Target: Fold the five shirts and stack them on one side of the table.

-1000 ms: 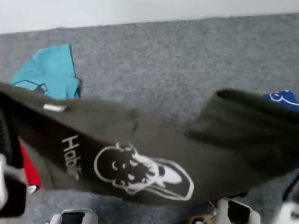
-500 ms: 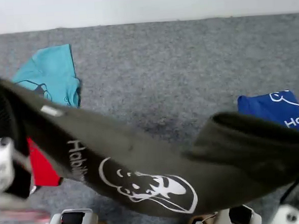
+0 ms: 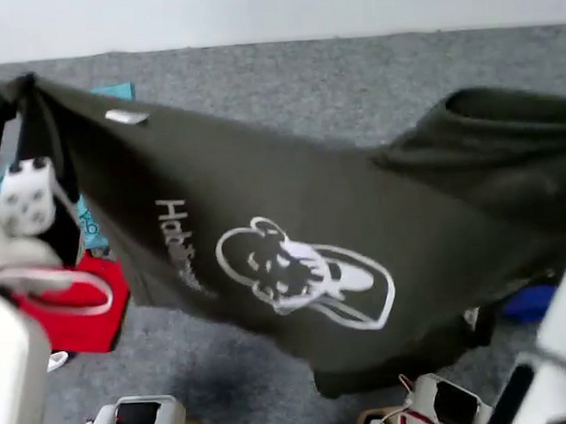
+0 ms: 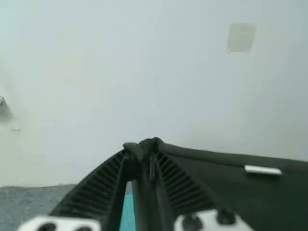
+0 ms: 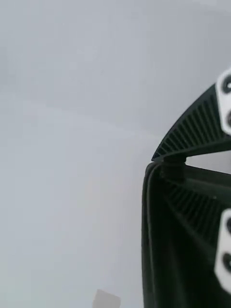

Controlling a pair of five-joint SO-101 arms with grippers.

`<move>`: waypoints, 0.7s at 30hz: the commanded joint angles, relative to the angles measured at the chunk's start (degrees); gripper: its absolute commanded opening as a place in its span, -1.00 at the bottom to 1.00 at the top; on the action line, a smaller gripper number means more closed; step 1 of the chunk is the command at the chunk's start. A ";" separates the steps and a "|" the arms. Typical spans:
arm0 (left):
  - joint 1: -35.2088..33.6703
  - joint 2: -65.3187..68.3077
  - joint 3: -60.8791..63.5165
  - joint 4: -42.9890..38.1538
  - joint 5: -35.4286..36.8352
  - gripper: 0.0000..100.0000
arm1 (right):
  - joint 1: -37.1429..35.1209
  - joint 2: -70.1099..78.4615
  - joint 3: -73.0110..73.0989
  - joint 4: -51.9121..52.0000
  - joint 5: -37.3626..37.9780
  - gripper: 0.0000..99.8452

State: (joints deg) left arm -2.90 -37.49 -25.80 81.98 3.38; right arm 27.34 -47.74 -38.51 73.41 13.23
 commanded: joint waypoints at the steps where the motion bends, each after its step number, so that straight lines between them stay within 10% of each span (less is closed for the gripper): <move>1: -0.18 4.13 2.77 -3.87 0.09 -0.97 | 0.04 2.15 6.59 -3.56 0.09 -0.98; 21: 1.32 42.29 2.86 -22.07 0.53 -0.97 | -22.20 42.68 11.43 -16.31 7.12 -0.98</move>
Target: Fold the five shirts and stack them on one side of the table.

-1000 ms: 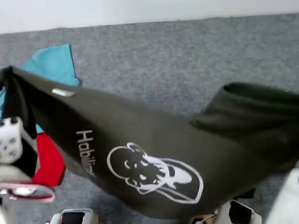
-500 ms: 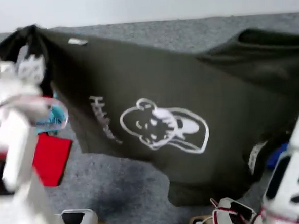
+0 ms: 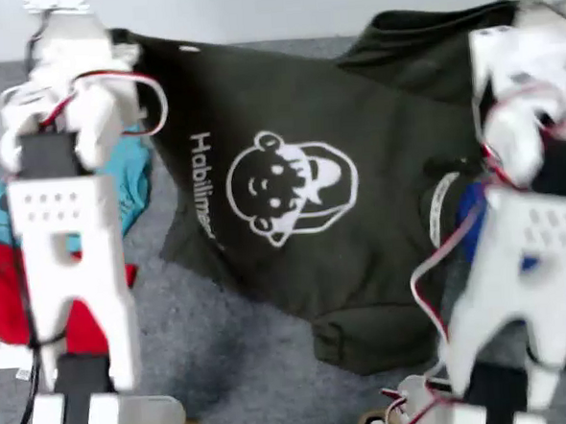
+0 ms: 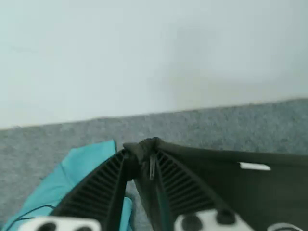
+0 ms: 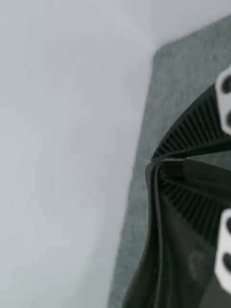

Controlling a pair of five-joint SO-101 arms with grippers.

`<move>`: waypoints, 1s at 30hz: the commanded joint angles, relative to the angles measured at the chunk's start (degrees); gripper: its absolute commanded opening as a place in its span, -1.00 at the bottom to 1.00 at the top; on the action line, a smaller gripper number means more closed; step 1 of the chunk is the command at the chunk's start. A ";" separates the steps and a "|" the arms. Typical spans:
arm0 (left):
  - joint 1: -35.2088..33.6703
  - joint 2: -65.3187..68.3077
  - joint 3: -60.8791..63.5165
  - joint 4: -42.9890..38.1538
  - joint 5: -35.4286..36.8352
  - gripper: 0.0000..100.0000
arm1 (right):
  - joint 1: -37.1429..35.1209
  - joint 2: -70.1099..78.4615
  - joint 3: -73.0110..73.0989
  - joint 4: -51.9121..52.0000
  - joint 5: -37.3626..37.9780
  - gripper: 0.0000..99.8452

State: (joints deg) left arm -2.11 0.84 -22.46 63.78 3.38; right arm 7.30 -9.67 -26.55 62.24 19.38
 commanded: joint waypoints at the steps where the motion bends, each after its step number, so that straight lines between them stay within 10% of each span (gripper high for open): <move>1: 0.53 6.07 -1.19 -5.01 0.53 -0.97 | -3.12 6.64 -0.53 -7.52 1.23 -0.98; 18: 0.97 57.23 -67.30 4.75 -2.37 -0.97 | -4.53 42.68 -38.33 -5.67 4.31 -0.98; 30: 4.04 73.58 -73.36 17.67 -6.86 -0.97 | -4.70 51.38 -46.51 22.81 3.87 -0.98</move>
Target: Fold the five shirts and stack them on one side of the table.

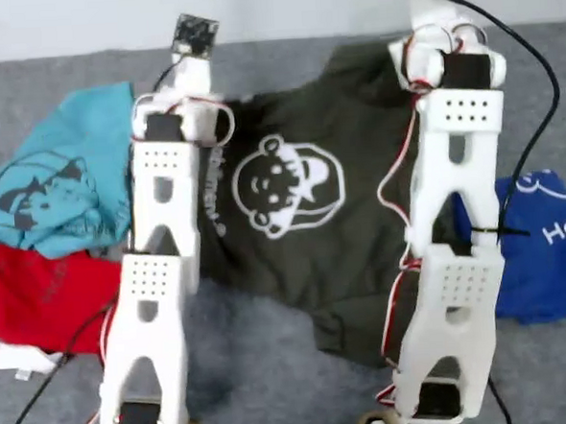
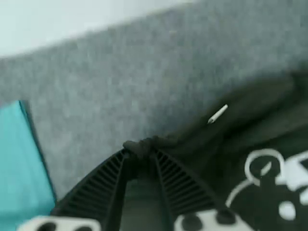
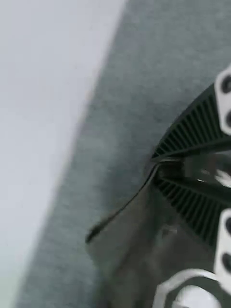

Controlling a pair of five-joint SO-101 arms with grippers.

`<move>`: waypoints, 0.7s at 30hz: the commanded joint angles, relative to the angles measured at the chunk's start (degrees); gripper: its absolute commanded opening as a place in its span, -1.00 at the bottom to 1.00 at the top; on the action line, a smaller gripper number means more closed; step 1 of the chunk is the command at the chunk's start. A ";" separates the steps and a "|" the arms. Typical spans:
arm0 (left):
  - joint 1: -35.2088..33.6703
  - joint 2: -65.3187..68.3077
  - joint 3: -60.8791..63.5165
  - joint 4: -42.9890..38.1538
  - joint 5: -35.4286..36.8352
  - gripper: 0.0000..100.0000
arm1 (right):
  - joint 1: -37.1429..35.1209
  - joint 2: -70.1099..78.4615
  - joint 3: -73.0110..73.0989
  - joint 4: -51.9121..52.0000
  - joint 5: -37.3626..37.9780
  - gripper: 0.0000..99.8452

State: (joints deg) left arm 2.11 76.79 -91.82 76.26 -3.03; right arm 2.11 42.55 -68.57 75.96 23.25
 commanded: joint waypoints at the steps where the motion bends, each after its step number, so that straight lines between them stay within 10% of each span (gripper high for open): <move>1: -0.53 -3.52 -4.00 7.82 -0.44 -0.97 | 0.48 -0.84 -6.59 13.76 0.00 -0.98; 9: -3.87 -13.45 -3.65 24.53 -0.35 -0.97 | 2.24 -5.85 -10.81 27.30 0.26 -0.98; 21: -5.98 -16.44 -2.33 24.53 -0.26 -0.97 | -0.66 -48.48 56.53 20.79 2.90 -0.98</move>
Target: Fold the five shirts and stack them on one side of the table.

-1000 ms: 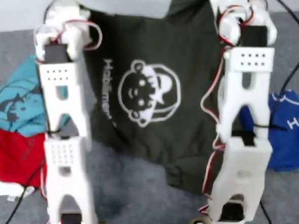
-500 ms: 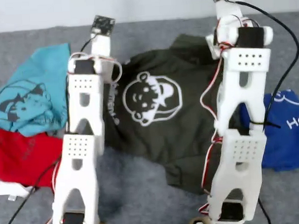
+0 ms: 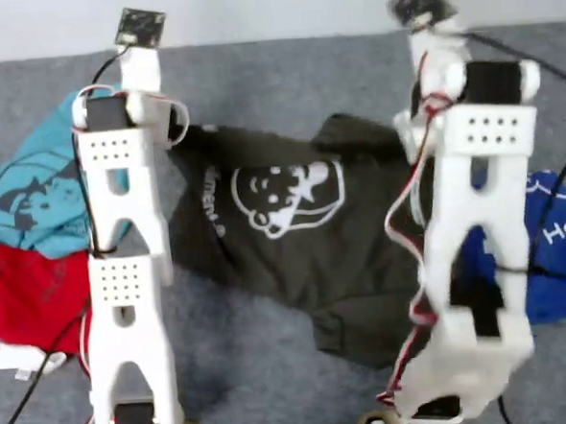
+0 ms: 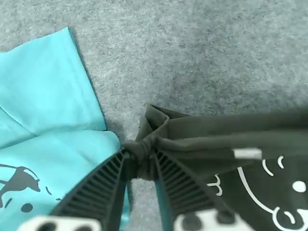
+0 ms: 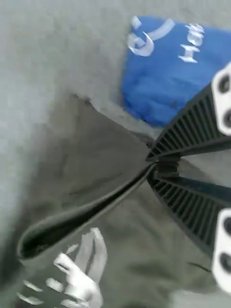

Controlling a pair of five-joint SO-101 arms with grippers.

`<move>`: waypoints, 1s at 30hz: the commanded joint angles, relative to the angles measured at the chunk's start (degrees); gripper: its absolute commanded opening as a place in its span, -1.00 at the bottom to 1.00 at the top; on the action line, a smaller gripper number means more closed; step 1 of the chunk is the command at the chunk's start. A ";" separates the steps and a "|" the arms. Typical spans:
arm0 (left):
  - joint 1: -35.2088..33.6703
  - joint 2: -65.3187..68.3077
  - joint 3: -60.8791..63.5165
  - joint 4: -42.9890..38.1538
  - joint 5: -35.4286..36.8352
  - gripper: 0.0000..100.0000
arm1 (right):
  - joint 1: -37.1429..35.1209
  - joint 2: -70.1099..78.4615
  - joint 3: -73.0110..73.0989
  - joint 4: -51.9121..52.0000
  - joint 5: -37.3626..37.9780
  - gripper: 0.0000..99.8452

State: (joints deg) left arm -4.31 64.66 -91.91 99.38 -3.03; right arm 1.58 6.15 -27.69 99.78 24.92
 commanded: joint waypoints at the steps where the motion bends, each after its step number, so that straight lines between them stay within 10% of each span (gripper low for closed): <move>1: 0.70 -4.57 -0.84 1.41 -0.26 -0.97 | -0.13 -15.16 20.13 -4.09 1.85 -0.98; 17: -0.44 -32.88 57.27 1.05 4.13 -0.98 | -0.66 -42.33 51.43 -3.56 7.30 -0.98; 30: -0.44 -43.78 73.27 1.14 4.04 -0.98 | -0.75 -44.18 56.26 3.03 12.40 -0.98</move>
State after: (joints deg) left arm -4.40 25.19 -20.00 99.12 0.66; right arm 1.58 -36.40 28.40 100.40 36.62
